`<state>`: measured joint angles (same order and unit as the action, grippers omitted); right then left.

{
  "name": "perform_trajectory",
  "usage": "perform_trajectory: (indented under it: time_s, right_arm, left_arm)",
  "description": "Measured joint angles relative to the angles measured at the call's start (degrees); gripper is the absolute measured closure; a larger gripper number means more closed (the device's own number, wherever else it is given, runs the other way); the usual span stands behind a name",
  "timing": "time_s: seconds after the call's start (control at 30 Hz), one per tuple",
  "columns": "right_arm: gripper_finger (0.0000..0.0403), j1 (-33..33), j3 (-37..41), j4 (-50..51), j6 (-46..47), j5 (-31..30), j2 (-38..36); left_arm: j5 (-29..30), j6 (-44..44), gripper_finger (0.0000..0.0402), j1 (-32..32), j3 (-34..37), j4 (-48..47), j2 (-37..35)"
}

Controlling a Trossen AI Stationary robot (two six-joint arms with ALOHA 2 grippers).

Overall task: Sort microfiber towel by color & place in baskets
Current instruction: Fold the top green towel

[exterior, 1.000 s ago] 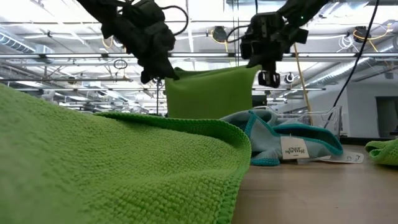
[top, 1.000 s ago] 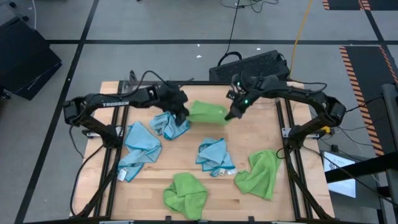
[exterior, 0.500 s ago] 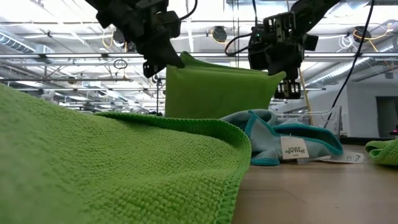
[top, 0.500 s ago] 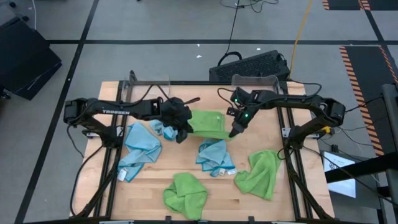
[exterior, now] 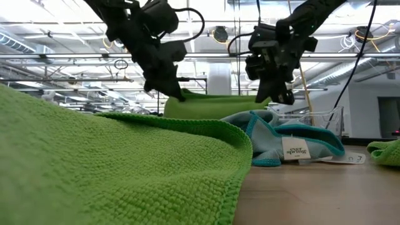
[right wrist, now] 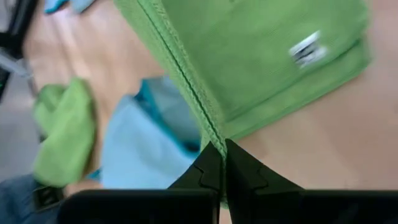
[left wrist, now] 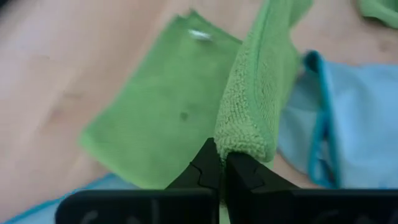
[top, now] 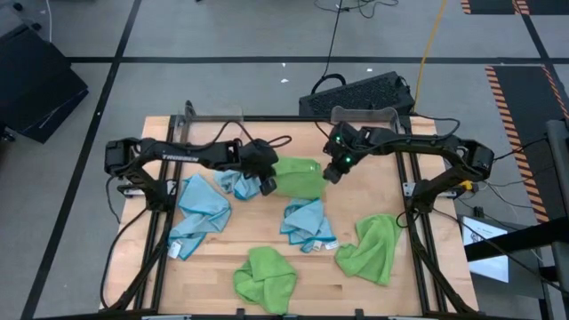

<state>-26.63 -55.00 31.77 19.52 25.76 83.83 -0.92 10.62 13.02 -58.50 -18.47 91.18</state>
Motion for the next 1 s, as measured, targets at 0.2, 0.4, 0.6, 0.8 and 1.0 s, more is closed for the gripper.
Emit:
perform_trajectory:
  time_s: [0.2,0.4,0.6,0.8,1.0]
  right_arm:
    - [0.0403,0.0,0.0,-4.0,-0.4,-5.1,0.0]
    - [0.0403,0.0,0.0,-6.0,0.0,-7.9,0.0]
    - [0.0403,0.0,-0.1,-5.9,-0.3,-8.0,0.0]
    - [0.0398,0.0,0.0,-5.7,0.2,-8.3,0.0]
    - [0.0384,-0.1,0.1,-5.9,0.8,-9.9,0.1]
  left_arm:
    - [3.4,-3.3,0.0398,2.6,-0.1,0.6,-0.7]
    - [5.3,-4.6,0.0393,3.9,0.0,0.7,-0.7]
    - [5.3,-6.3,0.0398,4.2,0.0,1.2,-0.7]
    - [6.9,-6.3,0.0377,4.3,0.0,0.9,-0.7]
    - [8.9,-6.0,0.037,4.3,0.1,0.9,-0.6]
